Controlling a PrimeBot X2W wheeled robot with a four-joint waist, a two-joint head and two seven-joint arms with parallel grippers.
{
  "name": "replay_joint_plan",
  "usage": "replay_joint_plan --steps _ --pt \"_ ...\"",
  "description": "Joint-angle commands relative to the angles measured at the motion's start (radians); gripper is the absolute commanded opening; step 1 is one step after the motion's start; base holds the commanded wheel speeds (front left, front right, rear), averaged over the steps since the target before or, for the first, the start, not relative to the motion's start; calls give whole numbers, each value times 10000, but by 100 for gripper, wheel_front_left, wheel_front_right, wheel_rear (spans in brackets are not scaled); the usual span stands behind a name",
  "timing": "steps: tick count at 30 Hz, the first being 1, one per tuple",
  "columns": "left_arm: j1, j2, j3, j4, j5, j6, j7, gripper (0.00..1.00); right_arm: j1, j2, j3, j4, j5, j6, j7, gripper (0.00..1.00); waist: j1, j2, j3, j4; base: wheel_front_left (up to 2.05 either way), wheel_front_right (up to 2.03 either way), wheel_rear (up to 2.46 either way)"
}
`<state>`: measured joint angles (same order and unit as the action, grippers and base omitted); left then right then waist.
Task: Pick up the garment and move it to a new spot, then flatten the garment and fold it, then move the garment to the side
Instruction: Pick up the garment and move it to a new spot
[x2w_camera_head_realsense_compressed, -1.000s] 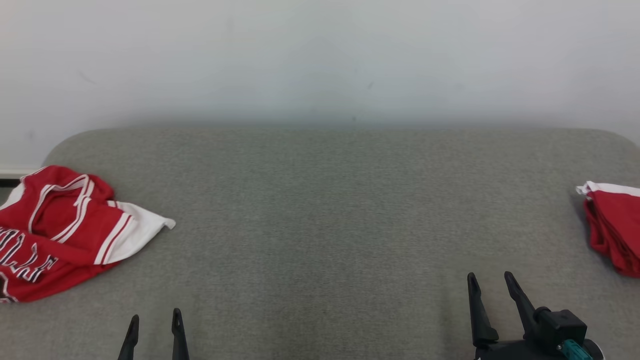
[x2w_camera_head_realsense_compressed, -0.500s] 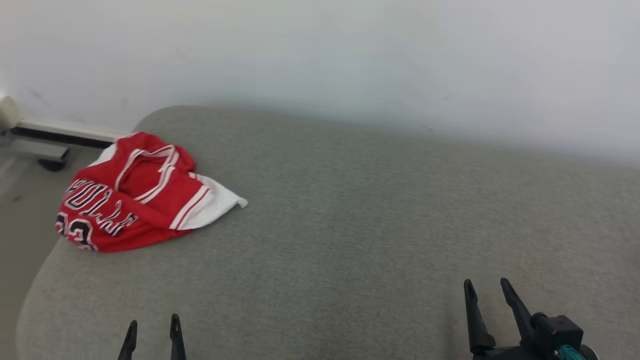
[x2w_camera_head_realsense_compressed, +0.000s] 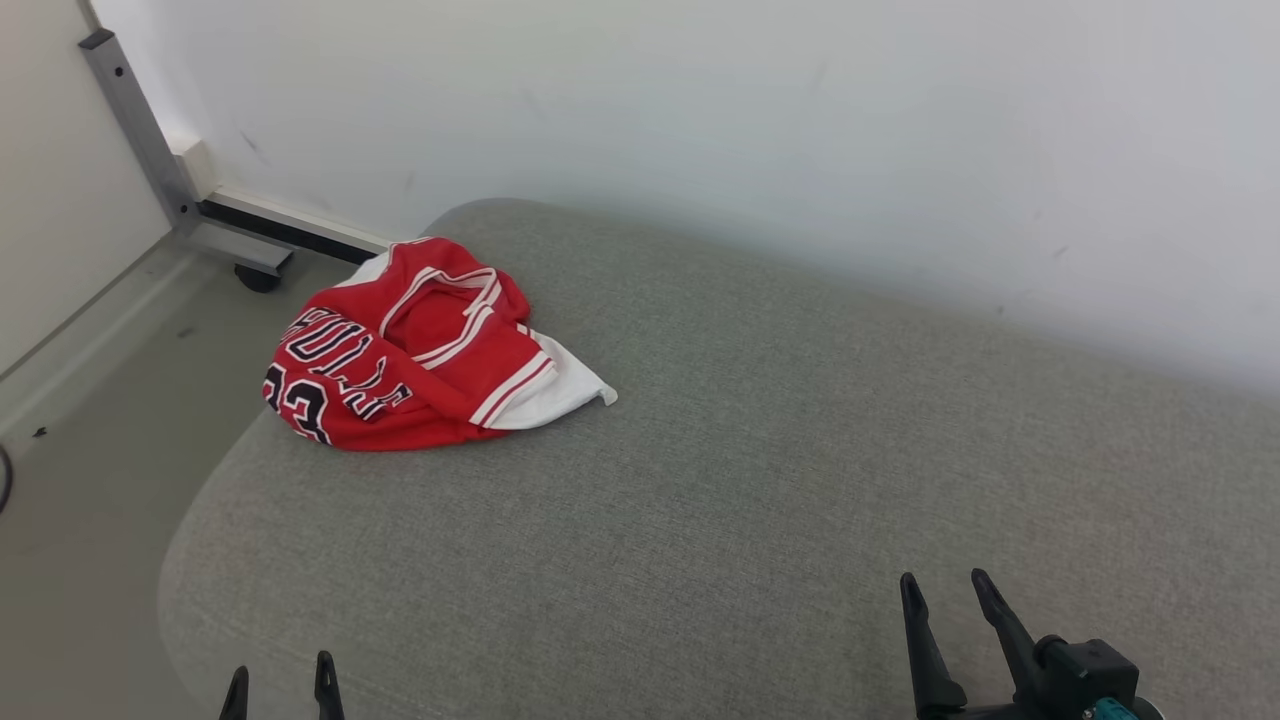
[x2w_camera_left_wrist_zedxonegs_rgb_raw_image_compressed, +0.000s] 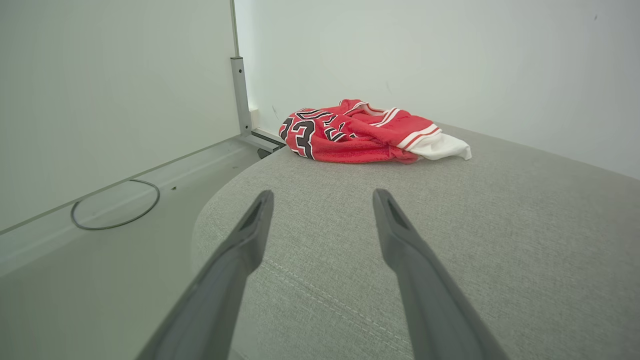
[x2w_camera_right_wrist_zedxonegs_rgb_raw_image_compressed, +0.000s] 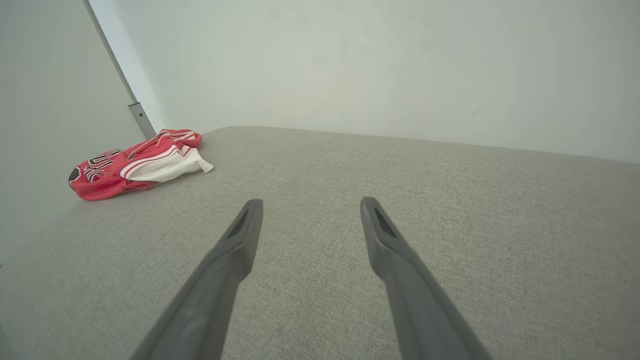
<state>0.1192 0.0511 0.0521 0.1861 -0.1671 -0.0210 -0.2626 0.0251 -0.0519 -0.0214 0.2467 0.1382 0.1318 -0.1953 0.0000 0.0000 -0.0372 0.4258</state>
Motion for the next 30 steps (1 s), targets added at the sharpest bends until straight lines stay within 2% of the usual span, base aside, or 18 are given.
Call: replay_joint_plan --steps 1,13,18,25,29,30 --pt "123 -13 47 -48 31 -2 -32 100 21 32 40 21 51 -24 -57 100 0 0 -82 136 0 0 0" --pt "-14 -13 14 42 -212 71 -32 100 18 32 184 -7 -35 -24 33 100 0 0 -34 -164 0 0 0" --pt "-548 -14 109 458 -319 205 -32 100 37 31 201 -129 -71 -24 101 100 0 0 175 -344 0 0 0" --pt "-2349 -14 374 1819 -1037 176 -32 100 -282 11 153 -598 -368 -24 417 100 0 0 1038 -622 0 0 0" --pt "-4626 169 643 3268 -1793 -152 559 100 -610 -281 316 -1147 -535 -24 801 100 0 0 2035 -992 0 0 0" --pt "-4626 169 643 3268 -1793 -152 559 100 -610 -281 316 -1147 -535 -24 801 100 0 0 2035 -992 0 0 0"
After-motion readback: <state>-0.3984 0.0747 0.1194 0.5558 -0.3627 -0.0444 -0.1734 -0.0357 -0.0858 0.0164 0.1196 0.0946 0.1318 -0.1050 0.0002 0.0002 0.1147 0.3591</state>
